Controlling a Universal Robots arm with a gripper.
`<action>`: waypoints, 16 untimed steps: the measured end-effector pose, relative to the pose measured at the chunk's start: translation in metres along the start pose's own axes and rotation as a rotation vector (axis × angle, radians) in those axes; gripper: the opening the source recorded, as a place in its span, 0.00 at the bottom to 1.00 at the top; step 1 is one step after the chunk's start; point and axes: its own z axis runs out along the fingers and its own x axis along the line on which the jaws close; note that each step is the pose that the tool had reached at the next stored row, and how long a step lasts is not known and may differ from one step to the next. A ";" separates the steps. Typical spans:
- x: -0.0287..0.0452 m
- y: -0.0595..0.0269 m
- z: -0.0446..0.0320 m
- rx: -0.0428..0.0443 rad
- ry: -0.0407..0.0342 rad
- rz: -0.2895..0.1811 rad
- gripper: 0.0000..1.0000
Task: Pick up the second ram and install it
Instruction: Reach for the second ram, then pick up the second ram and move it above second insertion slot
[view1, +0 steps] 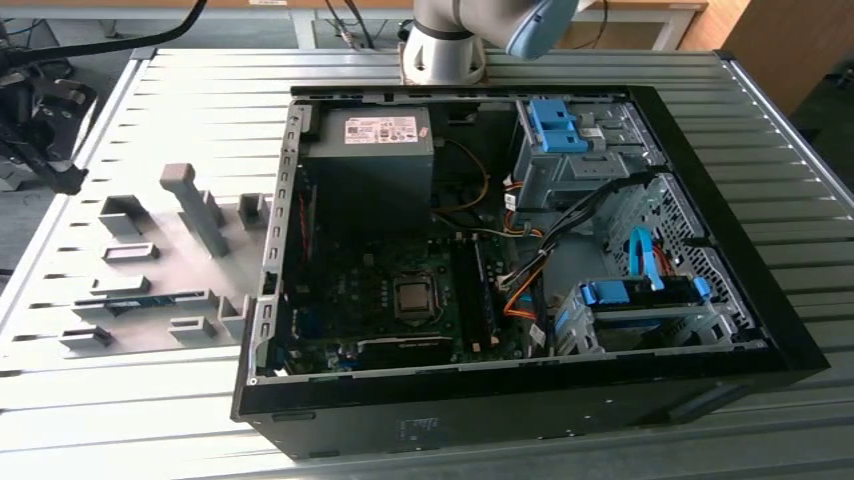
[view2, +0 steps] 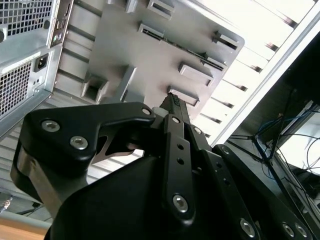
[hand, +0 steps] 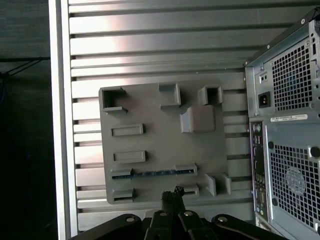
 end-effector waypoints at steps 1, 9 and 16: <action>0.0015 -0.0006 0.0001 -0.0002 -0.0002 0.000 0.11; 0.0025 -0.0008 0.0001 -0.0002 -0.0001 -0.001 0.11; 0.0027 -0.0008 0.0001 -0.0002 -0.0001 -0.001 0.11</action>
